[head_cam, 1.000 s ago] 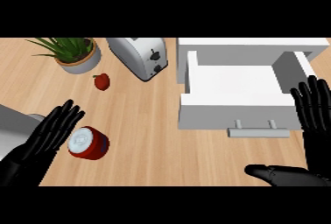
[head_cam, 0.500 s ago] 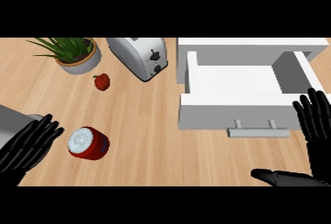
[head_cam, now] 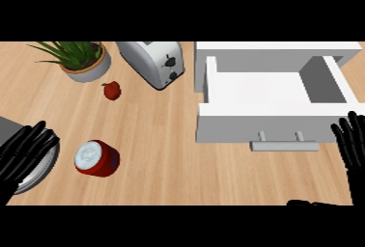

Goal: Pick up the can, place it into the drawer and close the drawer

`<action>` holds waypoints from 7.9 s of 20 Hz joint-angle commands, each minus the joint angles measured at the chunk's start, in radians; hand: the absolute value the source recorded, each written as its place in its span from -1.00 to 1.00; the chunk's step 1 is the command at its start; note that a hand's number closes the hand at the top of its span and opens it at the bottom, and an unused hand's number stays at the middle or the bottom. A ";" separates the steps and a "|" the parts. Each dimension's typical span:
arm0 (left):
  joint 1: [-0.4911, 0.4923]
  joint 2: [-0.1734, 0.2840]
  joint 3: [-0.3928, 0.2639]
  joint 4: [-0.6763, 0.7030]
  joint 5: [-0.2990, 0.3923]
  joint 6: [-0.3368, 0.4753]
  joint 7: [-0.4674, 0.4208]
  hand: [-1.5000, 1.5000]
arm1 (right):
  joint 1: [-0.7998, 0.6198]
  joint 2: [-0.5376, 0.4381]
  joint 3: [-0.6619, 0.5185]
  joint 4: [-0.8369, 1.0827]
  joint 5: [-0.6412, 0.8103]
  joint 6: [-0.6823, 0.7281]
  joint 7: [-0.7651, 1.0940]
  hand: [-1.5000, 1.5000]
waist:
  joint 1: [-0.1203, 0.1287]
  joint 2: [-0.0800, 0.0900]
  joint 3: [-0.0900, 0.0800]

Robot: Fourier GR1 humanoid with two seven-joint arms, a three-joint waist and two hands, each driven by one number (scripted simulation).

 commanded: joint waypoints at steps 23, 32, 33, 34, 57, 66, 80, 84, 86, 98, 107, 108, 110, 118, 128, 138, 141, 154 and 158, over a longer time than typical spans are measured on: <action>-0.117 -0.150 -0.006 0.530 -0.399 -0.103 -0.372 -1.00 | 0.099 0.009 -0.097 -0.046 -0.067 0.119 -0.040 -1.00 | -0.007 0.001 0.000; -0.201 -0.107 0.063 0.692 -0.425 -0.113 -0.468 -1.00 | -0.054 0.021 -0.084 0.066 0.018 0.074 -0.024 -1.00 | -0.001 0.001 0.000; -0.127 -0.119 0.055 0.667 -0.461 -0.108 -0.533 -1.00 | 0.023 0.024 -0.087 -0.048 -0.026 0.097 0.033 -1.00 | -0.002 0.000 0.000; -0.202 -0.090 0.077 0.690 -0.421 -0.124 -0.473 -1.00 | 0.048 0.053 -0.076 0.003 0.008 0.099 -0.056 -1.00 | -0.003 0.001 0.000; -0.356 -0.035 0.096 1.290 -0.615 -0.079 -0.872 -1.00 | 0.112 0.080 -0.070 0.035 0.038 0.131 -0.168 -1.00 | -0.008 0.001 0.000; -0.442 -0.057 0.067 1.352 -0.634 -0.026 -0.858 -1.00 | 0.078 0.053 -0.136 -0.072 -0.046 0.153 -0.019 -1.00 | -0.010 0.001 0.000; -0.427 -0.068 0.024 1.388 -0.638 -0.008 -0.916 -1.00 | 0.023 0.041 -0.173 -0.036 -0.046 0.160 -0.008 -1.00 | -0.003 0.000 0.000; -0.507 -0.103 0.016 1.436 -0.639 0.016 -0.869 -1.00 | -0.037 0.043 -0.151 -0.016 -0.008 0.130 0.011 -1.00 | -0.004 0.001 0.000; -0.498 -0.131 -0.002 1.393 -0.645 0.040 -0.858 -1.00 | 0.106 0.080 -0.083 -0.107 -0.016 0.129 -0.026 -1.00 | -0.007 0.000 0.000; -0.461 -0.119 -0.020 1.292 -0.578 -0.086 -0.820 1.00 | 0.068 0.079 -0.139 -0.044 -0.050 0.153 -0.037 -1.00 | -0.001 -0.001 0.000; -0.409 -0.206 0.025 1.138 -0.495 0.030 -0.692 1.00 | 0.053 0.059 -0.144 -0.070 -0.050 0.145 -0.006 -1.00 | 0.003 -0.001 0.000; -0.455 -0.214 0.074 1.196 -0.491 0.108 -0.690 1.00 | 0.094 0.067 -0.144 -0.119 -0.069 0.153 -0.002 -1.00 | -0.005 -0.001 0.000; -0.486 -0.251 0.146 1.190 -0.471 0.256 -0.667 1.00 | 0.072 0.076 -0.124 -0.092 -0.046 0.142 -0.003 -1.00 | 0.001 0.000 0.000; -0.472 -0.319 0.062 0.990 -0.478 0.397 -0.592 1.00 | 0.054 0.040 -0.204 -0.102 -0.124 0.154 0.017 -1.00 | -0.001 -0.001 0.000; -0.585 -0.321 -0.099 0.752 -0.501 0.489 -0.330 1.00 | 0.033 0.081 -0.152 -0.086 -0.026 0.122 0.015 -1.00 | -0.001 0.000 0.000; -0.873 -0.322 -0.248 0.815 -0.499 0.677 -0.121 1.00 | 0.074 0.081 -0.146 -0.144 -0.066 0.126 0.022 -1.00 | -0.009 0.001 0.000; -1.004 -0.322 -0.306 0.847 -0.512 0.784 -0.055 1.00 | 0.035 0.051 -0.186 -0.166 -0.082 0.125 0.105 -1.00 | -0.015 0.002 0.000; -1.391 -0.322 -0.401 1.149 -0.375 0.970 -0.008 1.00 | 0.044 0.048 -0.206 -0.106 -0.115 0.159 0.025 -1.00 | -0.030 0.004 0.001; -1.522 -0.322 -0.370 1.272 -0.356 0.965 0.009 1.00 | 0.037 0.070 -0.167 -0.152 -0.062 0.130 0.058 -1.00 | -0.033 0.005 0.001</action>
